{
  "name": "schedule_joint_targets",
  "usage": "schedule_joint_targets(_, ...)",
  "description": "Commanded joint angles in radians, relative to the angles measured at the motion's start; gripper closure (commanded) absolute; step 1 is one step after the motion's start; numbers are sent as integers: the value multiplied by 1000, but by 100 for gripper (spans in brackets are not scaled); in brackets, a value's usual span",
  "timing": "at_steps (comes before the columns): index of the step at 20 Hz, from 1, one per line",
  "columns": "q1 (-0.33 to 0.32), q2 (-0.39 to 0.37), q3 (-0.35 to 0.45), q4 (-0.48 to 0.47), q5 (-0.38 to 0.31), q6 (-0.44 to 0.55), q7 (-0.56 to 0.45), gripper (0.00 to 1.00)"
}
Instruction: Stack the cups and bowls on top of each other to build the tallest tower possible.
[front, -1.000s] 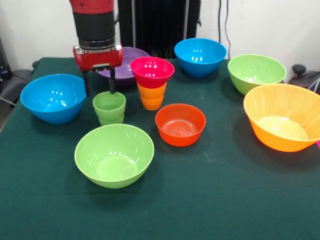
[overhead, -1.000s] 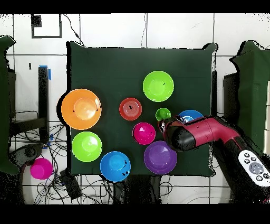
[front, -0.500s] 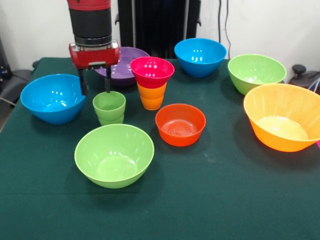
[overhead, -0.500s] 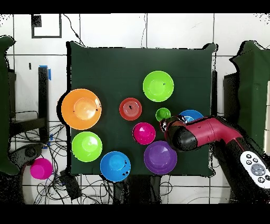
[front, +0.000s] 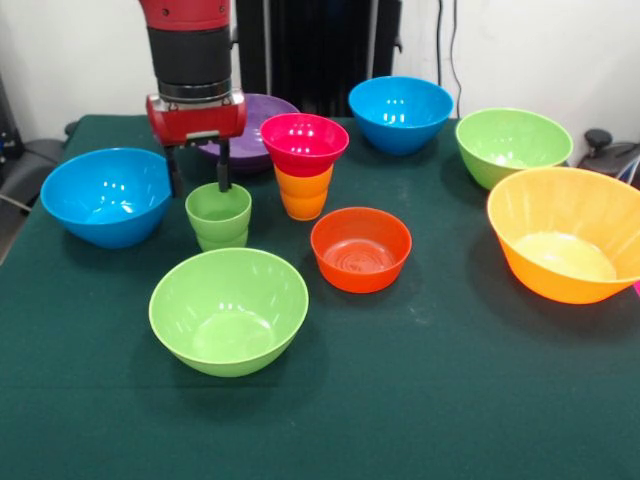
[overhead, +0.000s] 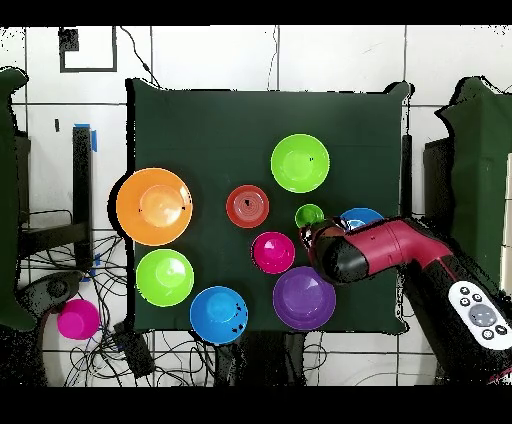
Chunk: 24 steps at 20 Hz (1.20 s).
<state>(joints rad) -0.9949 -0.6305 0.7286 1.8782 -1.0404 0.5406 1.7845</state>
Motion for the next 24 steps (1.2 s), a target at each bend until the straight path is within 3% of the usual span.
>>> schedule_joint_targets(1, 69, 60, -66, -63, -112, -70, -46, 0)
schedule_joint_targets(16, 124, 136, -126, -198, -107, -129, -23, 0)
schedule_joint_targets(24, 119, 96, -135, -173, -77, -119, -48, 0)
